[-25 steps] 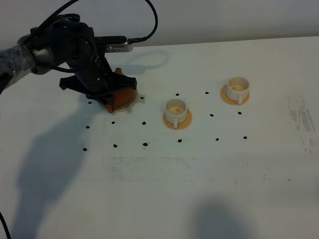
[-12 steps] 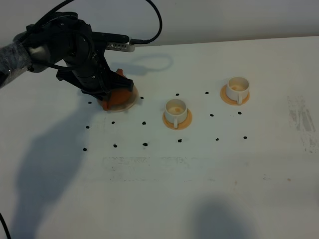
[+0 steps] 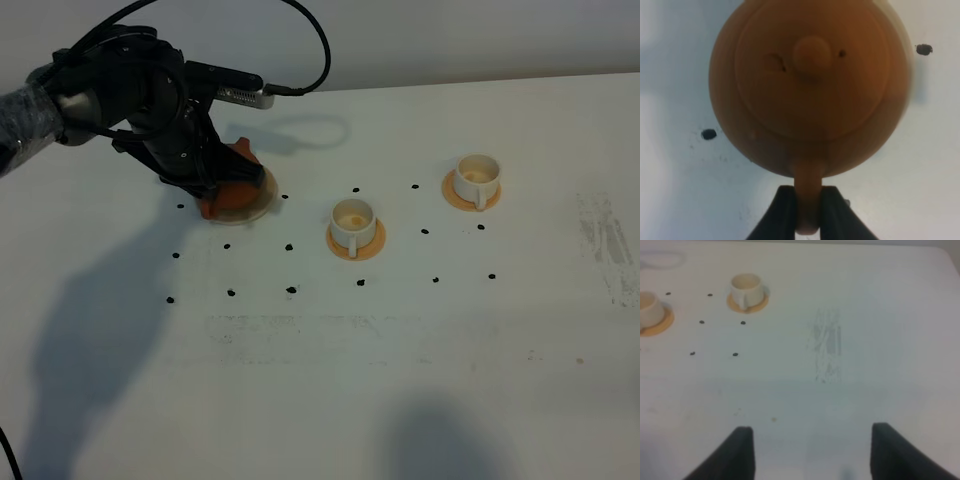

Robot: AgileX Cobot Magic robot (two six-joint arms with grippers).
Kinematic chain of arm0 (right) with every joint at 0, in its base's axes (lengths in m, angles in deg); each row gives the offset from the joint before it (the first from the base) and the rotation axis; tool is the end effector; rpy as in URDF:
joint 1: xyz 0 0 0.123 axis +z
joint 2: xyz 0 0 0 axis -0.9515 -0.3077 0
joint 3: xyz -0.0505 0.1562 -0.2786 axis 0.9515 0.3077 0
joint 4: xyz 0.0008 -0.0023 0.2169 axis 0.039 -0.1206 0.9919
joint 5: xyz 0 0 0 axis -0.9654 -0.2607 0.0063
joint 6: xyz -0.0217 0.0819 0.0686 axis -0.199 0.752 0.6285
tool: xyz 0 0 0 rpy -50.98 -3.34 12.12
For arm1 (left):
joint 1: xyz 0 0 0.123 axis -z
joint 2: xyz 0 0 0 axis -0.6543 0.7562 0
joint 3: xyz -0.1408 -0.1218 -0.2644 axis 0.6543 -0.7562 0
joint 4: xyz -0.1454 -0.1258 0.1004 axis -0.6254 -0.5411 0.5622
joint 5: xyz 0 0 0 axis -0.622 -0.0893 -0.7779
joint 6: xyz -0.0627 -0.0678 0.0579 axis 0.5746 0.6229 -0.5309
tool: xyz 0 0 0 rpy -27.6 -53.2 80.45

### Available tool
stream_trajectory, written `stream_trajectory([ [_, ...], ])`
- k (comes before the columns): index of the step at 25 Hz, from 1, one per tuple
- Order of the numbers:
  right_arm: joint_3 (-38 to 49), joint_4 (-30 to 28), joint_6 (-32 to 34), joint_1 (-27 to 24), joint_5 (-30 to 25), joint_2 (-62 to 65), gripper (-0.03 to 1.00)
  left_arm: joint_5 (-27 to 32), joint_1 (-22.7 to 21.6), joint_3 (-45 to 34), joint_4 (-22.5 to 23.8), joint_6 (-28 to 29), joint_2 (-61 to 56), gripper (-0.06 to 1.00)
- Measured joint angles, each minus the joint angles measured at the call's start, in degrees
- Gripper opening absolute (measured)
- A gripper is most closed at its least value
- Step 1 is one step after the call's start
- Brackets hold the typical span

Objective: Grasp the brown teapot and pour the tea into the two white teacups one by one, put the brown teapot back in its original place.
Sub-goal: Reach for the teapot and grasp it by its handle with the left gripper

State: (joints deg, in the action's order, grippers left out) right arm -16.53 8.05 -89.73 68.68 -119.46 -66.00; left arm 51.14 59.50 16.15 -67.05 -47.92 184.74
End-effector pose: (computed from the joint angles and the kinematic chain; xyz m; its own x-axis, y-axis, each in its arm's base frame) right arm -0.0581 0.0122 0.2480 -0.4645 -0.0066 -0.8855 -0.0271 0.9996 0.0067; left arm 0.4337 -0.1417 0.2096 -0.8645 0.3391 -0.3712 0.3450 0.9371 0.0526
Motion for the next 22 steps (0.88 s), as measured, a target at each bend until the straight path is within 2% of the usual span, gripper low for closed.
stream_trajectory([
  [22, 0.00, 0.00, 0.00, 0.00, 0.00, 0.00, 0.51, -6.47, 1.06, -0.06, 0.52, -13.31, -1.49, 0.10],
])
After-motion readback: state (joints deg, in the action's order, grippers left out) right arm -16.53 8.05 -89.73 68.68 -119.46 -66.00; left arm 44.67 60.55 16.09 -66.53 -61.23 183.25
